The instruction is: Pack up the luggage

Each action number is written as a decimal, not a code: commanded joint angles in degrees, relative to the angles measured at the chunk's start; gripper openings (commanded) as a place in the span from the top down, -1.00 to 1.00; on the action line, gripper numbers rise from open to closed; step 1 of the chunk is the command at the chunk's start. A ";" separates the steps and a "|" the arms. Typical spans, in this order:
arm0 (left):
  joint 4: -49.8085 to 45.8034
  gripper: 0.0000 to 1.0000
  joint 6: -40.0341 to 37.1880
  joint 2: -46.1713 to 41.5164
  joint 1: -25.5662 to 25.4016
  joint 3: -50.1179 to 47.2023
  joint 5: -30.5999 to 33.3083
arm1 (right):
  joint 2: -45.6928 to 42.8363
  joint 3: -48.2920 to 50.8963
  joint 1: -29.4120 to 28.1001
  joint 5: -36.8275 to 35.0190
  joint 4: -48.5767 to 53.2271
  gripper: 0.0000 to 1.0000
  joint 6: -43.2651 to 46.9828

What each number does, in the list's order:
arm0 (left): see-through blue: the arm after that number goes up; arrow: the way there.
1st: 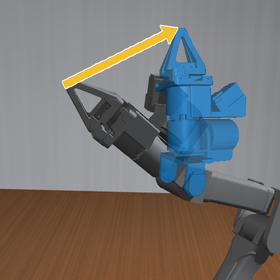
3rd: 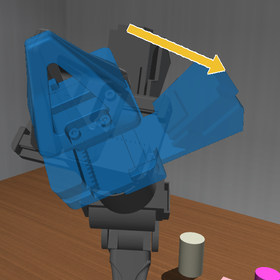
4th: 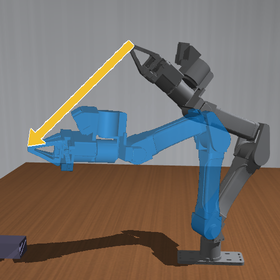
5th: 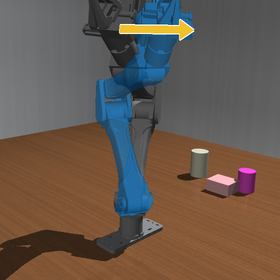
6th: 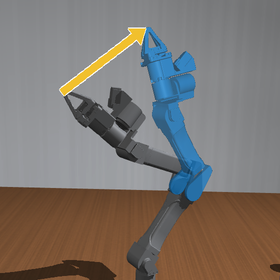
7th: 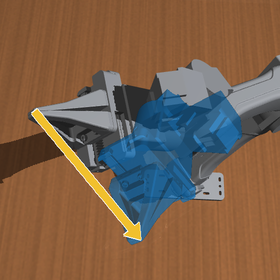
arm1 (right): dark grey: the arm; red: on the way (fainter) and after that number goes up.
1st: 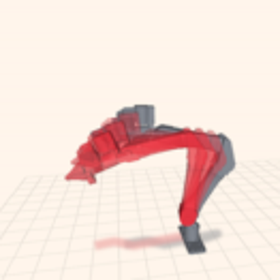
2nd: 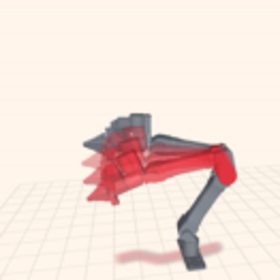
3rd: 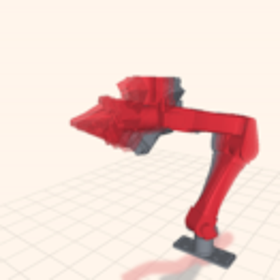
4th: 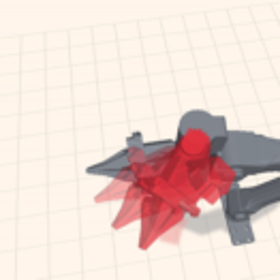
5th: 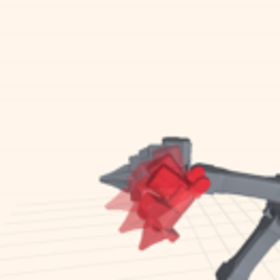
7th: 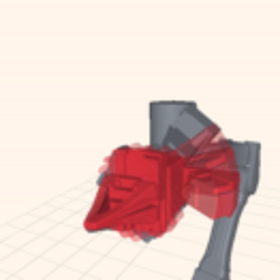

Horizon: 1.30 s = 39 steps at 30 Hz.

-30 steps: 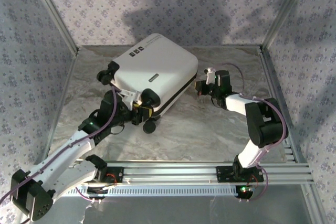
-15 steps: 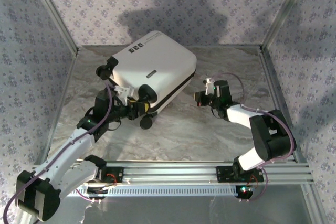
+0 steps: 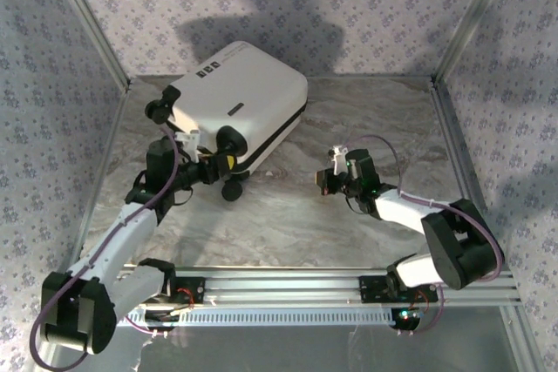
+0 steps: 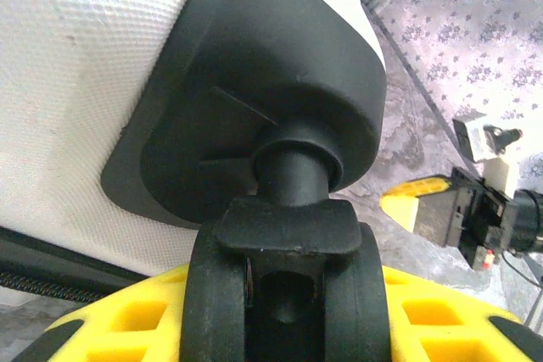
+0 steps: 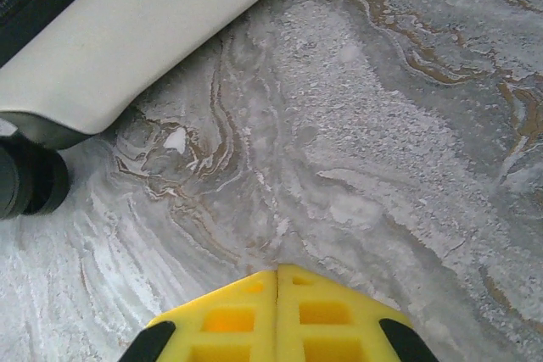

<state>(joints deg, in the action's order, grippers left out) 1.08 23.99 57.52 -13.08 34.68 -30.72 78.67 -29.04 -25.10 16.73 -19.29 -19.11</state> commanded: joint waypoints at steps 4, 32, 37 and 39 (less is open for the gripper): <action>-0.73 0.64 2.91 1.33 4.81 1.93 7.91 | -3.21 0.91 -0.47 -2.67 2.27 1.00 -0.25; -3.23 0.79 -4.96 -8.74 -18.53 -2.56 -1.10 | 27.79 -55.78 15.47 23.80 21.98 -0.75 3.33; -4.27 0.40 -4.92 -8.56 -21.80 -2.43 1.11 | 39.70 -73.02 15.87 30.89 30.48 -0.86 5.26; -5.68 0.00 -4.07 -8.81 -21.81 -2.38 4.10 | 44.49 -80.49 15.33 32.29 35.14 -0.90 6.72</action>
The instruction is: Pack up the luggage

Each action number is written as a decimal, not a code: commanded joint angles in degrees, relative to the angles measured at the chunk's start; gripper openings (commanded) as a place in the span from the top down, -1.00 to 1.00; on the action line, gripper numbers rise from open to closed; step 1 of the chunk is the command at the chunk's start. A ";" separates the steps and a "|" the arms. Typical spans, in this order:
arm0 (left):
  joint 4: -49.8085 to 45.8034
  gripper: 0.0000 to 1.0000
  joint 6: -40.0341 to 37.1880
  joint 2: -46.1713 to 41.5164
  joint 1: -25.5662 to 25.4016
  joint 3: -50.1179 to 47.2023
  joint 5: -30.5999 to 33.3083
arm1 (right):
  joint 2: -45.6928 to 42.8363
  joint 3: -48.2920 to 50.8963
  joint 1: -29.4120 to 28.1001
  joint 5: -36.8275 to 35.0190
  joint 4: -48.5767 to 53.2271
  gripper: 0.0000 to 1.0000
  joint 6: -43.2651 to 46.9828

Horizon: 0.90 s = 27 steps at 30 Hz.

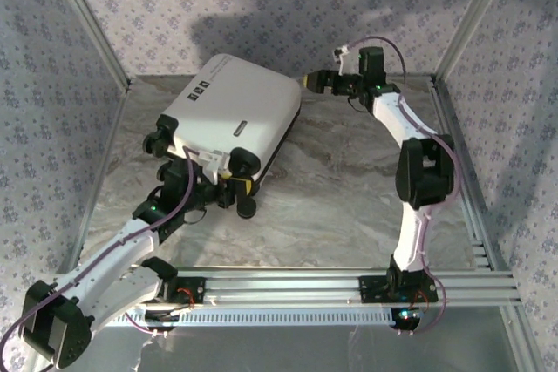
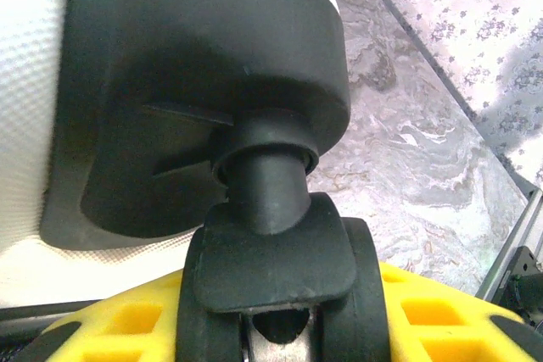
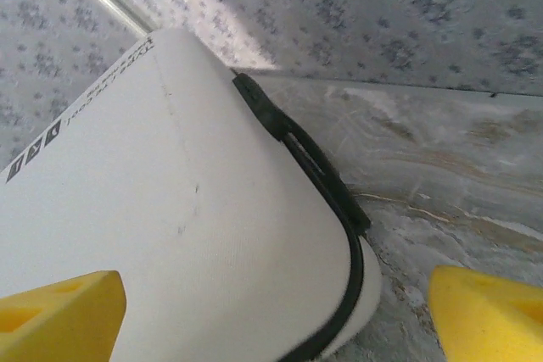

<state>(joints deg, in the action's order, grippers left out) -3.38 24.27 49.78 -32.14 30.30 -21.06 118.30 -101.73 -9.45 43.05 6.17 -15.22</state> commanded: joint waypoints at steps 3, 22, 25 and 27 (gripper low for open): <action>-3.29 -0.20 -2.50 -2.73 -2.76 1.95 0.28 | 10.33 -16.39 -1.30 6.72 14.68 -0.99 4.45; -10.16 -0.41 12.07 -2.75 21.83 5.22 14.62 | 20.29 -29.30 -5.30 12.62 21.23 -0.92 7.99; -6.40 -0.41 11.04 2.83 24.99 6.27 10.93 | 17.16 -22.64 -5.87 14.88 18.43 -0.78 8.23; -4.59 -0.40 10.55 6.65 25.93 7.27 9.28 | 12.34 -12.43 -6.15 15.00 9.75 -0.71 5.45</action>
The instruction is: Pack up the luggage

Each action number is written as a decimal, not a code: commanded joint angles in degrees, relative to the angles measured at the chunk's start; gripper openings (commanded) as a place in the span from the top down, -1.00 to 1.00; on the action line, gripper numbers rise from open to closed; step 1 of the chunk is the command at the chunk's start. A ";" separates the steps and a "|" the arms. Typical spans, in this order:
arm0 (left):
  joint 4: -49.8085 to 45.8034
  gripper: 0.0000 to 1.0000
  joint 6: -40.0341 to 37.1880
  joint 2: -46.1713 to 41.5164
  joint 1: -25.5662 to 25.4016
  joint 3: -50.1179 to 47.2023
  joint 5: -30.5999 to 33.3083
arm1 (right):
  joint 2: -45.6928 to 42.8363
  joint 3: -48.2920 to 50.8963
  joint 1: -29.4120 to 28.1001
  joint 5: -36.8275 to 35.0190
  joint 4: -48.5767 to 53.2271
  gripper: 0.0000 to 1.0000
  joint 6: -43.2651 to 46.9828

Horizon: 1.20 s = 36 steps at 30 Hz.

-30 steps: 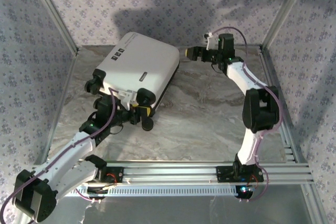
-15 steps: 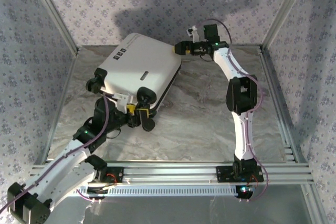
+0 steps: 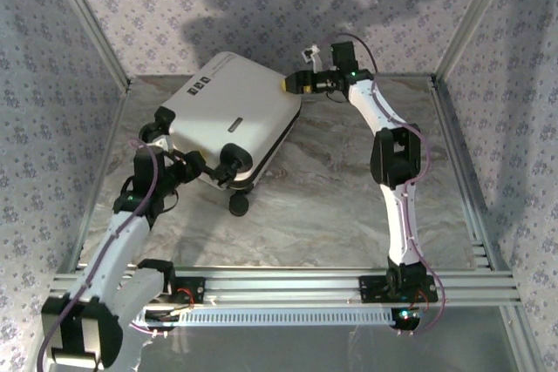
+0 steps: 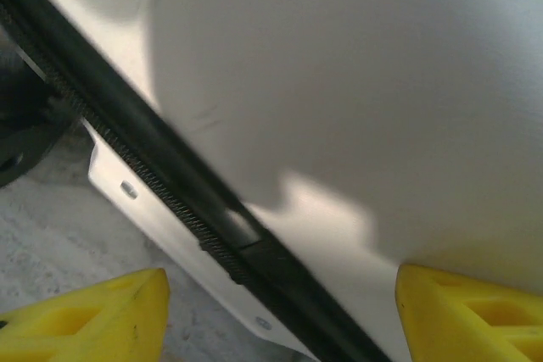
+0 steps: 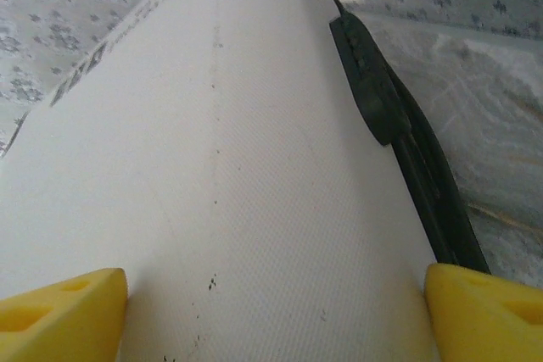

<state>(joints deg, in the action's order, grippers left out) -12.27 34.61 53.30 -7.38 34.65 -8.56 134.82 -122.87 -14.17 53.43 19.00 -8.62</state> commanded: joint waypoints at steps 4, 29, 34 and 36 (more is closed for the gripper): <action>7.48 -0.38 -0.73 9.50 2.39 4.18 -6.36 | -18.76 34.05 -1.56 1.90 -23.25 -0.69 -8.32; 4.42 -0.32 -7.68 26.86 3.00 24.40 -20.68 | -51.82 55.02 -12.28 -4.62 -32.19 -0.71 -10.95; 2.26 -0.33 -9.07 26.15 3.03 23.75 -21.63 | -48.55 59.18 -12.32 -1.87 -40.44 -0.70 -13.78; 1.02 -0.33 -9.17 26.00 3.06 23.77 -20.09 | -48.59 61.72 -12.74 -1.36 -43.95 -0.70 -14.73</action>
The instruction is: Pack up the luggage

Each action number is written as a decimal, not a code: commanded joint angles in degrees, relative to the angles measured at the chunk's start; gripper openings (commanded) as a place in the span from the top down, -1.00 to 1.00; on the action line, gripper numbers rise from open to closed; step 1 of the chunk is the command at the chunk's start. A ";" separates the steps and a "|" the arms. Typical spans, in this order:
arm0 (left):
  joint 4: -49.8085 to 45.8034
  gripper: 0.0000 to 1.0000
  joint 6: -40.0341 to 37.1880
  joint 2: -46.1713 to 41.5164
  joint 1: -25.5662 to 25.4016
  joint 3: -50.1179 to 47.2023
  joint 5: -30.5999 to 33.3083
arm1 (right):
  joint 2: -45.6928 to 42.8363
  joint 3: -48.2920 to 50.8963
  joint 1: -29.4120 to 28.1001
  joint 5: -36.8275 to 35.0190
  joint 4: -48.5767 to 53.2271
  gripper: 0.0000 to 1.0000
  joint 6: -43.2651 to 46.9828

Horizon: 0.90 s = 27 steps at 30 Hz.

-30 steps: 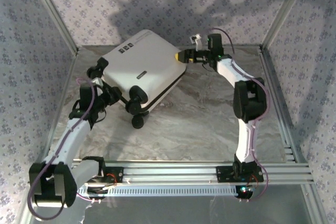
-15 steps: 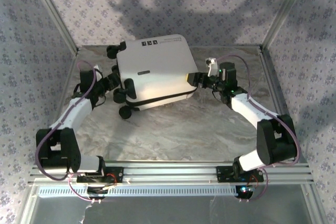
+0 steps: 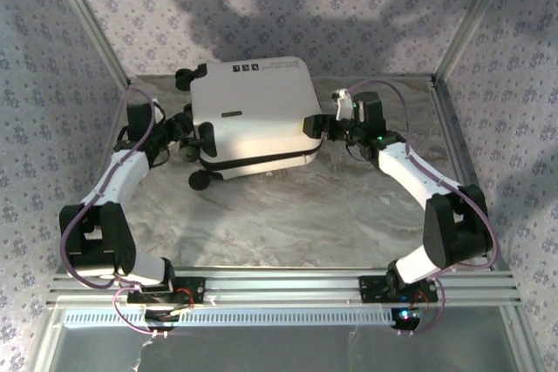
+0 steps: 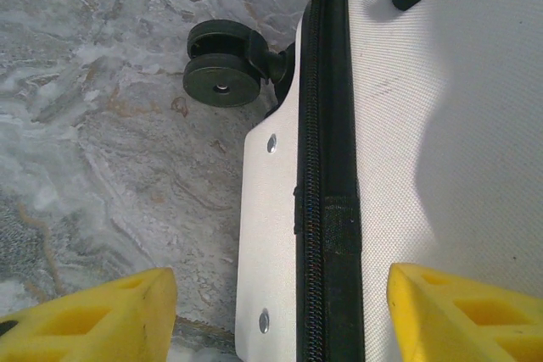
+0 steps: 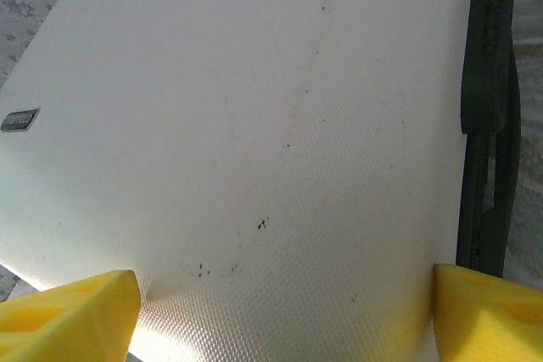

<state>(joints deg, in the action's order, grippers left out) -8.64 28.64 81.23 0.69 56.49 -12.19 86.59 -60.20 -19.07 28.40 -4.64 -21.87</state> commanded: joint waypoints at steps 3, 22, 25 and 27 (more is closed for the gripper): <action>-6.74 -0.36 -3.24 -2.44 -5.00 3.00 -11.43 | -1.22 -0.18 -7.72 21.24 -18.33 -0.71 -0.28; -18.52 -0.55 11.69 -30.72 -4.76 -6.93 -5.58 | -4.31 -1.31 -5.98 15.92 -10.63 -0.74 2.81; -21.71 -0.56 13.53 -34.92 -4.81 -9.13 -1.73 | -5.08 -0.42 -5.95 15.57 -10.57 -0.74 2.96; -23.42 -0.57 15.16 -37.78 -4.82 -10.75 0.41 | -5.71 0.27 -5.97 15.26 -10.36 -0.74 3.10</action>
<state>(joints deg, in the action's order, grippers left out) -27.90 40.03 46.44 -4.25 47.18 -14.74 82.46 -59.29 -25.21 41.95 -13.37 -20.01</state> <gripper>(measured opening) 0.782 0.869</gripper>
